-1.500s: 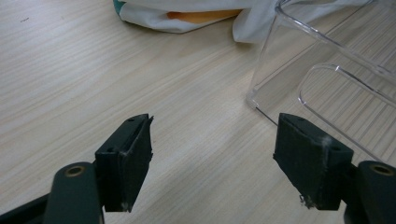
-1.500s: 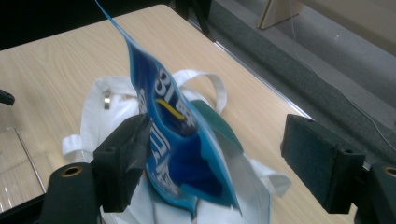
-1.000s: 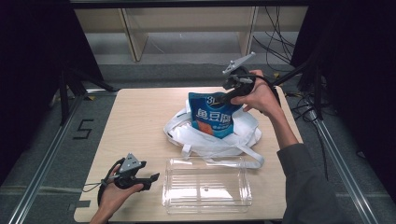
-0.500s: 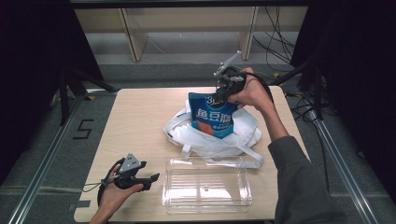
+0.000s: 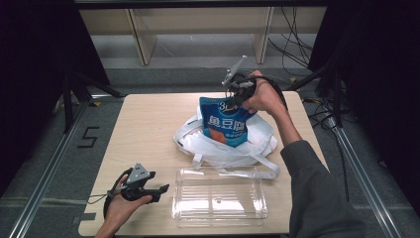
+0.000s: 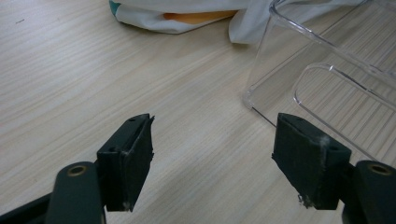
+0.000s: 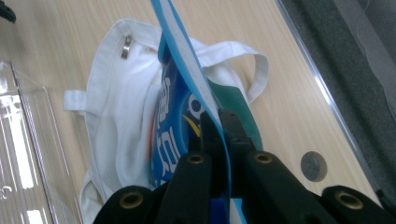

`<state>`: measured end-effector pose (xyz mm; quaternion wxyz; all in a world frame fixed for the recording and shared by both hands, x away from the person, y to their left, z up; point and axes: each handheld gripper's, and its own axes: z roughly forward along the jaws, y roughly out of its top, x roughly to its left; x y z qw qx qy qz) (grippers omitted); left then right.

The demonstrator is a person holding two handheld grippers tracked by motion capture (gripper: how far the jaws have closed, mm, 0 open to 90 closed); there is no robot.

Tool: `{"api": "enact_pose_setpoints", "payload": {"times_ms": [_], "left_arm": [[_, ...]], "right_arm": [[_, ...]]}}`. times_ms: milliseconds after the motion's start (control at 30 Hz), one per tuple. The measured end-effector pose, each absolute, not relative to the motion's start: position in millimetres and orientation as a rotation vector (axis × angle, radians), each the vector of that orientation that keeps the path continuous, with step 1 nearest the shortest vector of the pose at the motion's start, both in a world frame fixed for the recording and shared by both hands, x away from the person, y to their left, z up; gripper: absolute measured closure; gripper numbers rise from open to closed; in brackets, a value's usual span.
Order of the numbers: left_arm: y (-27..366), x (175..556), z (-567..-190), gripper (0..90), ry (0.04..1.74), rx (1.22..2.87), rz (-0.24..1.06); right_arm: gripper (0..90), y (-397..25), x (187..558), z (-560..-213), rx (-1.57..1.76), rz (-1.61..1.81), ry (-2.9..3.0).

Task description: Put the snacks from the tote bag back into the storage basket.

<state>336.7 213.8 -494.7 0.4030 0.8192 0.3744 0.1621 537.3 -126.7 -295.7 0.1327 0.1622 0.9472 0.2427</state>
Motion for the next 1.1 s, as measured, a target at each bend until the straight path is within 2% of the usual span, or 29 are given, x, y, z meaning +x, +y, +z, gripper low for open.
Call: {"api": "enact_pose_setpoints", "payload": {"times_ms": [333,567,700,800,867,1100], "left_arm": [[213.2,337.4,-495.9,28.1,0.966,2.051,0.406],[214.8,337.2,-495.4,27.6,0.963,2.049,0.419],[216.3,337.6,-494.6,27.3,0.956,2.067,0.417],[213.1,336.8,-496.7,27.1,0.998,2.009,0.402],[215.4,337.3,-495.4,26.8,0.978,2.049,0.411],[215.9,338.2,-495.6,25.9,0.977,2.046,0.431]], "right_arm": [[90.0,-120.5,533.6,-281.1,0.414,0.696,2.731],[90.0,-115.7,522.3,-246.6,0.361,0.696,2.684],[90.0,-112.4,510.4,-226.8,0.398,0.709,2.666],[90.0,-110.4,501.9,-214.1,0.390,0.721,2.652],[90.0,-109.8,496.5,-206.7,0.355,0.731,2.645],[90.0,-106.7,472.9,-191.5,0.341,0.747,2.656]]}}
